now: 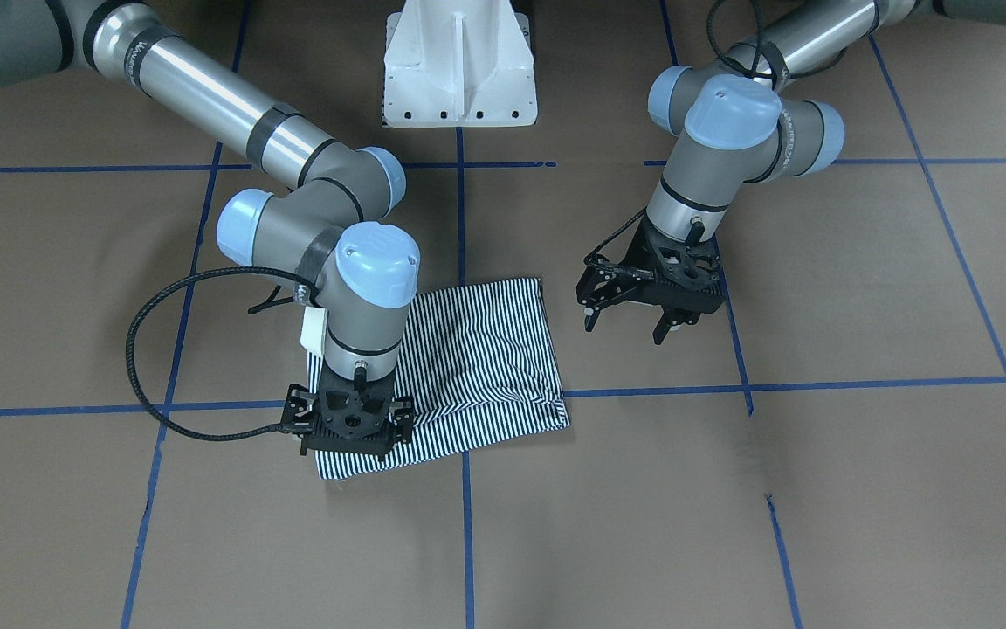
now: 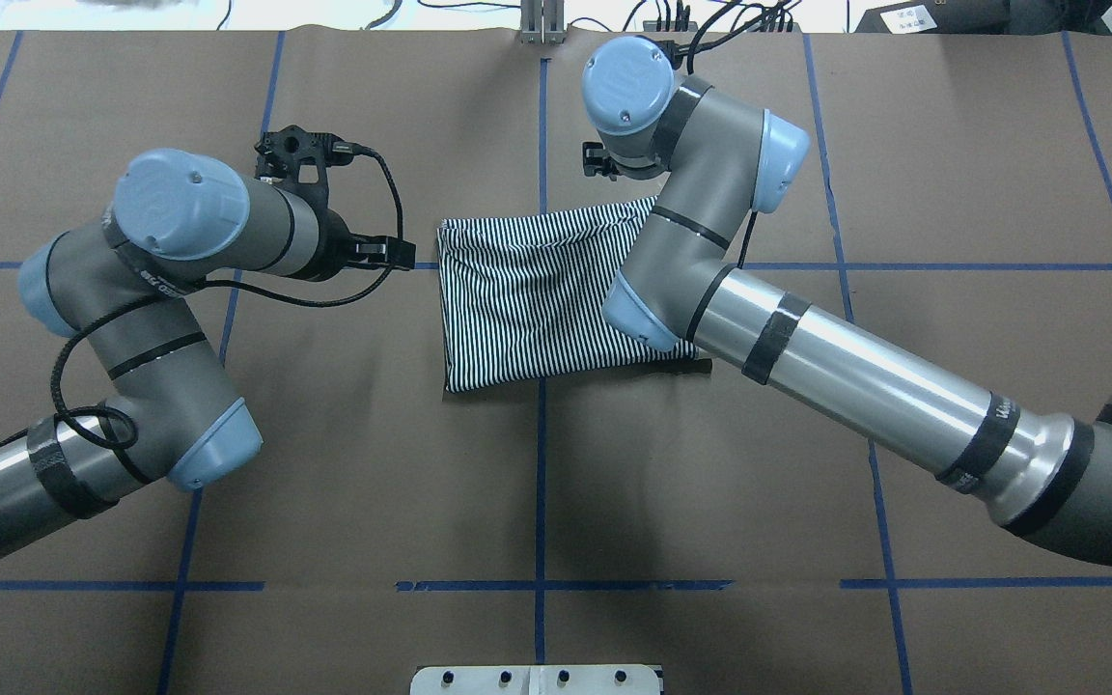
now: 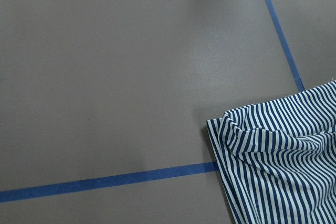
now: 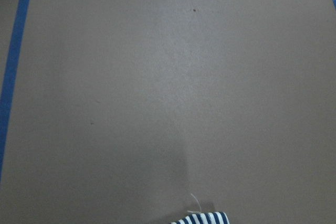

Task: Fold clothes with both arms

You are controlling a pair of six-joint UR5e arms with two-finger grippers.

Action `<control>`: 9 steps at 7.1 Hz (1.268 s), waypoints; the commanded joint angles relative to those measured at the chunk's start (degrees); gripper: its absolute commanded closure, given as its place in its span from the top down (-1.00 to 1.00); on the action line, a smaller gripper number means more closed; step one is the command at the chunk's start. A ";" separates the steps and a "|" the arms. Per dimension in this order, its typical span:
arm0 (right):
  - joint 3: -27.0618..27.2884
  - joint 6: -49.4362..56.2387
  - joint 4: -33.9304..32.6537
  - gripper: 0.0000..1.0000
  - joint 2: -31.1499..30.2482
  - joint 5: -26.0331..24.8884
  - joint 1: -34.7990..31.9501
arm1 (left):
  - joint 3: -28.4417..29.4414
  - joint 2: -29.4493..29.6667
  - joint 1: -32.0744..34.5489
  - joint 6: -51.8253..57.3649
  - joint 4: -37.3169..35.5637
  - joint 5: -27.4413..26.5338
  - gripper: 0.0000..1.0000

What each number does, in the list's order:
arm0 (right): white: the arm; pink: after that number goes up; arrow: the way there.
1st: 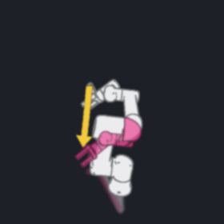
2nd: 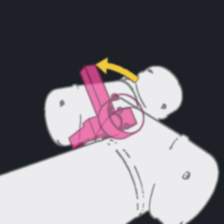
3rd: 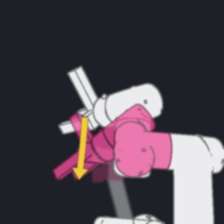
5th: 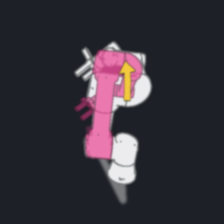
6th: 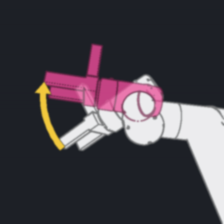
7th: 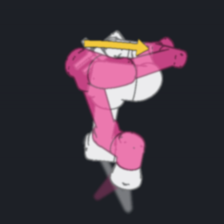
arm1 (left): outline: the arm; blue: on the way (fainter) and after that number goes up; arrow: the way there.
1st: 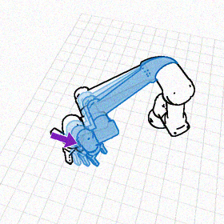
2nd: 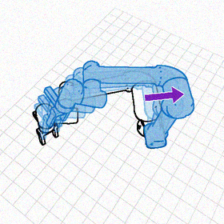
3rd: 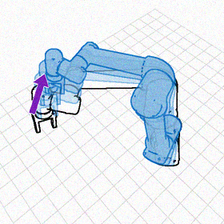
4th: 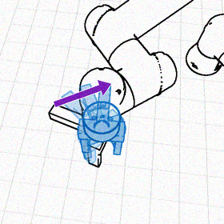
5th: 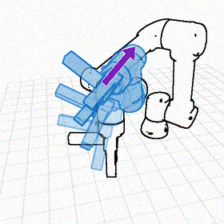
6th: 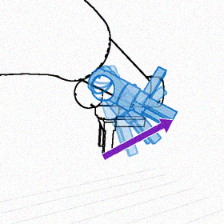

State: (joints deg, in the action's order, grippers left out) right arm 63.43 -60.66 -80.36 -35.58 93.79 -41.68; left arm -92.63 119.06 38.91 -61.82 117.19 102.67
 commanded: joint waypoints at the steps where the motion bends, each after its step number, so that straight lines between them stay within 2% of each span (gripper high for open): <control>1: 2.82 1.50 0.03 1.00 -0.54 4.99 -2.09 | 8.45 7.27 -1.21 -3.99 -1.43 -0.36 1.00; 2: 3.71 1.42 0.12 1.00 -0.81 5.26 -2.09 | 13.21 11.24 -1.73 -5.23 -1.44 -1.41 1.00; 3: 3.89 1.42 0.29 1.00 -1.16 5.35 -2.09 | 15.61 12.41 -2.61 -5.41 -1.35 -2.90 1.00; 5: 5.82 1.42 0.29 1.00 -3.00 5.27 -2.00 | 16.77 12.68 -2.88 -5.41 -1.35 -3.27 1.00; 7: 6.00 1.24 0.29 1.00 -3.27 5.27 -1.92 | 26.22 19.15 -2.97 -4.81 -1.09 -4.58 1.00; 9: 6.00 0.72 0.38 1.00 -3.71 5.18 -1.65 | 29.86 19.72 0.52 -1.22 -0.47 -4.94 1.00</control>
State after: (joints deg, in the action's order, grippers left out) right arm 69.40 -59.63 -80.05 -38.96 99.04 -43.50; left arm -65.52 138.05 37.26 -65.32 116.45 97.97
